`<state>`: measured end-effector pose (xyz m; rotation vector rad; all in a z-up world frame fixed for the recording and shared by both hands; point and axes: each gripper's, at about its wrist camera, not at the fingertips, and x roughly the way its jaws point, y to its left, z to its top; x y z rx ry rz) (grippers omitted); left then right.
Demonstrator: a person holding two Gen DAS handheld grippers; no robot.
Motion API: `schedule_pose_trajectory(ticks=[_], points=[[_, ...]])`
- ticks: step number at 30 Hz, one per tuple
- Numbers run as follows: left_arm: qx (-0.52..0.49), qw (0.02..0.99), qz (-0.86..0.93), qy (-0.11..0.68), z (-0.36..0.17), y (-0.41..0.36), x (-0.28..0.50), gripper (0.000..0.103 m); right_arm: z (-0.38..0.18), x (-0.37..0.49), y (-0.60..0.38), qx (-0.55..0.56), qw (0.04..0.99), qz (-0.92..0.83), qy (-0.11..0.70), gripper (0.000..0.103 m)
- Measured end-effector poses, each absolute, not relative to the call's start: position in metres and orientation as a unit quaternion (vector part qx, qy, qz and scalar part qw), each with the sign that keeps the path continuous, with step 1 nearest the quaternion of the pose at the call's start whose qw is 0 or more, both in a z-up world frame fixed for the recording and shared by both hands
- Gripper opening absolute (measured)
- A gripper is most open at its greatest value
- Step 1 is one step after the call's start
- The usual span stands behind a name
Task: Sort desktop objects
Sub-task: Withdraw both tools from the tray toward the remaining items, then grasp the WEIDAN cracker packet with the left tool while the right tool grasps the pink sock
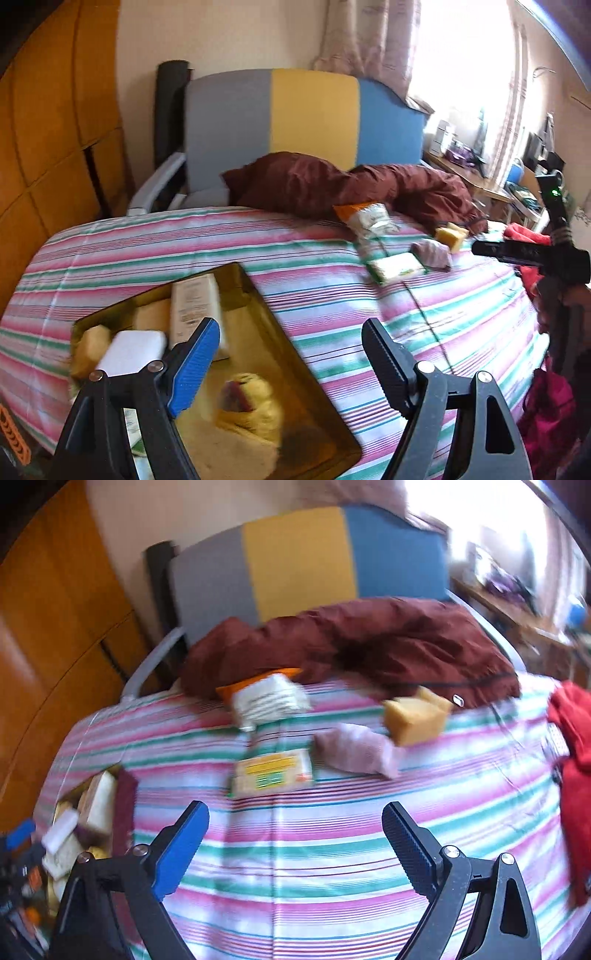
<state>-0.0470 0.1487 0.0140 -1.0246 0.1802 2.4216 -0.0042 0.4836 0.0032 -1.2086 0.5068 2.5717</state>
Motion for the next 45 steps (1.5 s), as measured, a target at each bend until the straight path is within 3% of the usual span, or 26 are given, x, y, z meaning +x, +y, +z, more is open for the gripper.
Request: schedule_pose_trajectory(ticks=[8, 14, 22, 33, 38, 45], points=[[-0.396, 0.292, 0.863, 0.116, 0.000, 0.214, -0.053, 0.080, -0.006, -0.011, 0.540, -0.413, 0.157, 0.869, 0.223, 0.091], [-0.430, 0.336, 0.824, 0.155, -0.019, 0.258, -0.066, 0.080, -0.025, -0.041, 0.529, -0.448, 0.114, 0.876, 0.140, 0.081], [-0.449, 0.342, 0.806, 0.179, -0.038, 0.284, -0.087, 0.081, -0.054, -0.079, 0.520, -0.462, 0.100, 0.878, 0.072, 0.079], [-0.468, 0.365, 0.776, 0.213, -0.054, 0.321, -0.118, 0.081, -0.092, -0.112, 0.533, -0.478, 0.094, 0.872, 0.045, 0.080], [-0.466, 0.384, 0.755, 0.256, -0.068, 0.351, -0.128, 0.081, -0.101, -0.119, 0.537, -0.500, 0.087, 0.860, 0.042, 0.053], [-0.445, 0.421, 0.735, 0.289, -0.081, 0.386, -0.140, 0.082, -0.092, -0.120, 0.540, -0.512, 0.076, 0.854, 0.054, 0.047]])
